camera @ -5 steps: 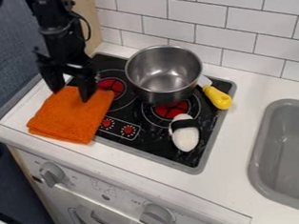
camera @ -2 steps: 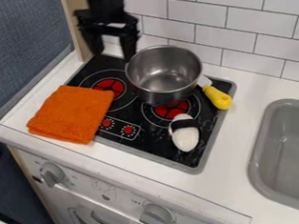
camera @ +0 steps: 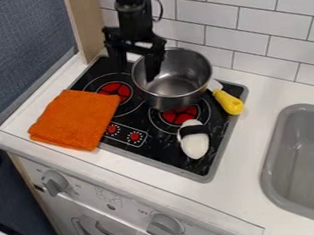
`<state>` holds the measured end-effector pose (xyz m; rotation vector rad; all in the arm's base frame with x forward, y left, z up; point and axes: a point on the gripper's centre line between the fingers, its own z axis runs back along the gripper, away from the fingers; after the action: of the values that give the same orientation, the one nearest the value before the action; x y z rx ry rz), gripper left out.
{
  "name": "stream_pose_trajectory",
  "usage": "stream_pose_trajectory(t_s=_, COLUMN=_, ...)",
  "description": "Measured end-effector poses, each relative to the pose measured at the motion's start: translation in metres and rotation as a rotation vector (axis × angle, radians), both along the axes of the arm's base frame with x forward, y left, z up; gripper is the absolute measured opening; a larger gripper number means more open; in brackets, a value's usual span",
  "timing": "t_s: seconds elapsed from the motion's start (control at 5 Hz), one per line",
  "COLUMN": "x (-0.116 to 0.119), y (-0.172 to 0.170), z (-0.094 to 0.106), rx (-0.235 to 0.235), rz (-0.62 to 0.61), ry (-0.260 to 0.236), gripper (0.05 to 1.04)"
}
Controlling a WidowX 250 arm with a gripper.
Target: Move the silver pot to the upper left side of the burner
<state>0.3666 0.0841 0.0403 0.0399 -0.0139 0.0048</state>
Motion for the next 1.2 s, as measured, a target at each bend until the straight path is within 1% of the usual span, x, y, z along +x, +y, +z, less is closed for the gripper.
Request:
stream_pose_trajectory(t_s=0.2, x=-0.002, y=0.002, z=-0.005, rx=0.013, rz=-0.006, ry=0.018, gripper=0.944)
stream_pose_trajectory(t_s=0.4, x=-0.003, y=0.003, z=-0.011, rx=0.009, rz=-0.013, ry=0.034, gripper=0.655)
stream_pose_trajectory(t_s=0.6, x=-0.002, y=0.002, z=-0.011, rx=0.004, rz=-0.019, ry=0.027, gripper=0.352)
stream_pose_trajectory(t_s=0.8, x=0.0, y=0.0, z=-0.011, rx=-0.004, rz=-0.019, ry=0.017, gripper=0.153)
stream_pose_trajectory(t_s=1.0, x=-0.001, y=0.0, z=-0.01, rx=-0.015, rz=-0.022, ry=0.018, gripper=0.085)
stream_pose_trajectory(t_s=1.2, x=-0.002, y=0.007, z=0.005, rx=-0.034, rz=-0.004, ry=-0.01, gripper=0.083)
